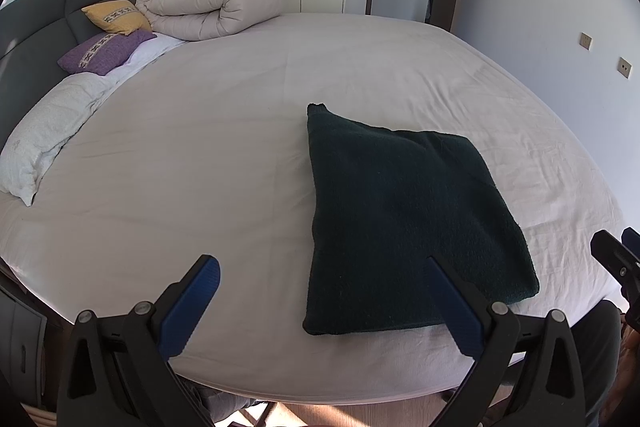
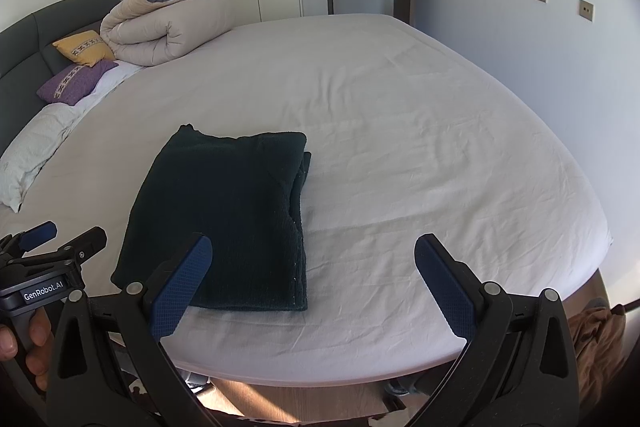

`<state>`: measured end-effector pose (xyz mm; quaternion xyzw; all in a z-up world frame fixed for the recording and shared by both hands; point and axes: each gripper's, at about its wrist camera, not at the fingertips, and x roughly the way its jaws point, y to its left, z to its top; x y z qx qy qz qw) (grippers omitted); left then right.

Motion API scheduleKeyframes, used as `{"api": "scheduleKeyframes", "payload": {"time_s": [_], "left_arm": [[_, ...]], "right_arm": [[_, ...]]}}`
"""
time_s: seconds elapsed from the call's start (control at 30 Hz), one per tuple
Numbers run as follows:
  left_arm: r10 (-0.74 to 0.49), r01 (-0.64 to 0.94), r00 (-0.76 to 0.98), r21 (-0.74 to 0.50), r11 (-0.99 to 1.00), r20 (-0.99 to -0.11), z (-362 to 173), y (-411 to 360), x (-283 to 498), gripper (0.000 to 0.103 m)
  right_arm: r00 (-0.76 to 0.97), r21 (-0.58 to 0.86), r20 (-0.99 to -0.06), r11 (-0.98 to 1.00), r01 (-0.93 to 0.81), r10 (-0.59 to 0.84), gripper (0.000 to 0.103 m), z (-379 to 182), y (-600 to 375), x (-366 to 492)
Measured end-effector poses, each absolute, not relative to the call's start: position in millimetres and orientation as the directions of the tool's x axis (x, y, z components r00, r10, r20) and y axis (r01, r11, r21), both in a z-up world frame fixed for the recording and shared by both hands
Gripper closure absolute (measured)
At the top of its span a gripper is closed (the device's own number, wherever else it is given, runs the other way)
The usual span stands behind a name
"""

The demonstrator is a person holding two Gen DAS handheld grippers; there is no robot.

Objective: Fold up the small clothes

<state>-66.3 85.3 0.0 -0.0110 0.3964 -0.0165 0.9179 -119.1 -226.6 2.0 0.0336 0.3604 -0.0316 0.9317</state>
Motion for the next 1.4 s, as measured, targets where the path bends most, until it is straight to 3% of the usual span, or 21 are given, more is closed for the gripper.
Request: {"api": "scheduleKeyframes", "payload": {"time_s": [1.4], "left_arm": [[-0.042, 0.029, 0.672, -0.03, 0.999, -0.74, -6.6, 86.4, -63.8, 0.0]], "right_arm": [[0.734, 0.045, -0.679, 0.995, 0.085, -0.032, 0.0, -2.7, -225.4, -120.1]]}}
